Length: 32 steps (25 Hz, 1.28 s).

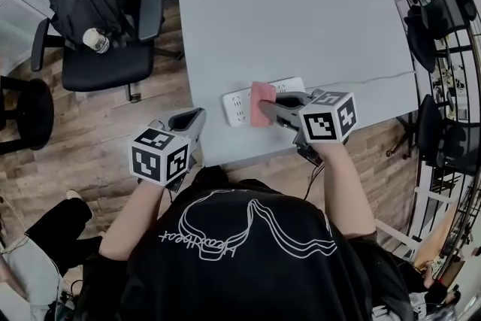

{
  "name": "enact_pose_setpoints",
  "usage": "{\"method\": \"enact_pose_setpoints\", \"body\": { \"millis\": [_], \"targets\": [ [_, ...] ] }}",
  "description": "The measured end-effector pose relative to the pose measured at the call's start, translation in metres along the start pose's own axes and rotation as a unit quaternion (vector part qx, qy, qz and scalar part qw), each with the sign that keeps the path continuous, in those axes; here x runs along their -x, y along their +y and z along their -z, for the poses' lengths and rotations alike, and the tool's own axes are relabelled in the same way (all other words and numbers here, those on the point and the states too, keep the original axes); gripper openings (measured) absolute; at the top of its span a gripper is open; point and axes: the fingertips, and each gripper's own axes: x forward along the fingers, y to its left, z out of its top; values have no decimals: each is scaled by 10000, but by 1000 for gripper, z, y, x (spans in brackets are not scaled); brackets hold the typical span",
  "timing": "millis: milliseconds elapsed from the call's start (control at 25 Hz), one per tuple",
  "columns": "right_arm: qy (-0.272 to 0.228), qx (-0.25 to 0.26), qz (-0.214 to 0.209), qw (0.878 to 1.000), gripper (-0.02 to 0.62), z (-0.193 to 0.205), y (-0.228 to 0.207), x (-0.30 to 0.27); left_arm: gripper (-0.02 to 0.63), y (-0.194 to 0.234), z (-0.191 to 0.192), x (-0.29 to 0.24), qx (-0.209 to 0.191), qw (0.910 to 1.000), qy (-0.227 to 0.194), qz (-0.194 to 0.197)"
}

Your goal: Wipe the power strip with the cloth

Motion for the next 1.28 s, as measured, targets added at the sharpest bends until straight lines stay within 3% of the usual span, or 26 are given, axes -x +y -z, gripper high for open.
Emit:
{"method": "enact_pose_setpoints", "body": {
  "millis": [440,800,1280],
  "targets": [
    [642,323,-208,9972,38,17,19,-65,12,1,4,4,-39,9999,58,-78],
    [988,618,141,9931,38,19,11,-73,12,2,1,5,44,10000,16,-61],
    [931,462,159,9945,38,27,3,-74,12,9,1,2,9,10000,56,-52]
  ]
}}
